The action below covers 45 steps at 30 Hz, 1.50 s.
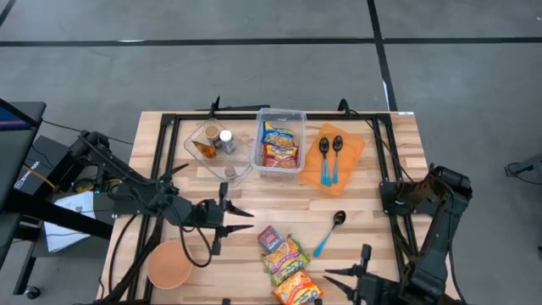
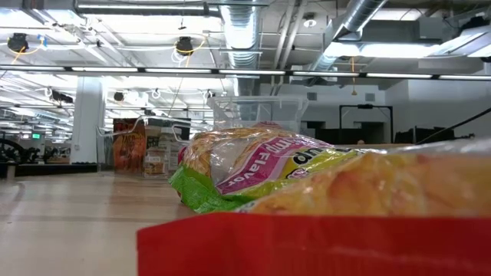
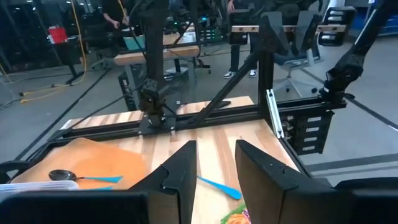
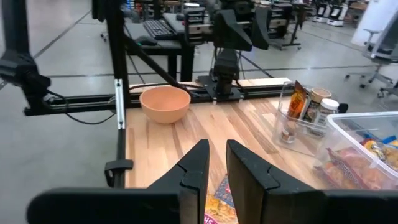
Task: Pick & Place Food Item
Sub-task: Put the blue spoon into the orange bin
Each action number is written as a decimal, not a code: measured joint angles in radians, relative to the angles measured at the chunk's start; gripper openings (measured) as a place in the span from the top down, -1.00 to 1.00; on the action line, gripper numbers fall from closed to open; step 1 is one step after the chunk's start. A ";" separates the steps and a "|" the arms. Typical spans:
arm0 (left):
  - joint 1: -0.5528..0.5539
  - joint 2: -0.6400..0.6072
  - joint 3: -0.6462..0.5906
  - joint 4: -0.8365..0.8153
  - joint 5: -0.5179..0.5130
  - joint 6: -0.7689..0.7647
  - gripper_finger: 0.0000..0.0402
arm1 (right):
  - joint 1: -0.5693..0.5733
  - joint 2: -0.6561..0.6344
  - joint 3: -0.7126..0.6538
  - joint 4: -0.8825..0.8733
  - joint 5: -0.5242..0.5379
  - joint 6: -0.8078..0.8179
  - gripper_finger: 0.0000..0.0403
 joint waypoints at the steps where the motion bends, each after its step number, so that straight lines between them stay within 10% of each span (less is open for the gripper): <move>1: 0.001 0.000 0.000 0.000 0.000 0.003 0.49 | -0.005 0.001 0.000 -0.001 -0.002 0.000 0.74; 23: 0.011 0.000 0.000 0.001 -0.001 0.033 0.49 | -0.104 0.006 -0.112 -0.568 -0.186 0.853 0.74; 45: 0.011 0.000 0.000 0.000 -0.002 0.033 0.49 | -0.224 0.006 -0.200 -0.590 -0.415 0.935 0.74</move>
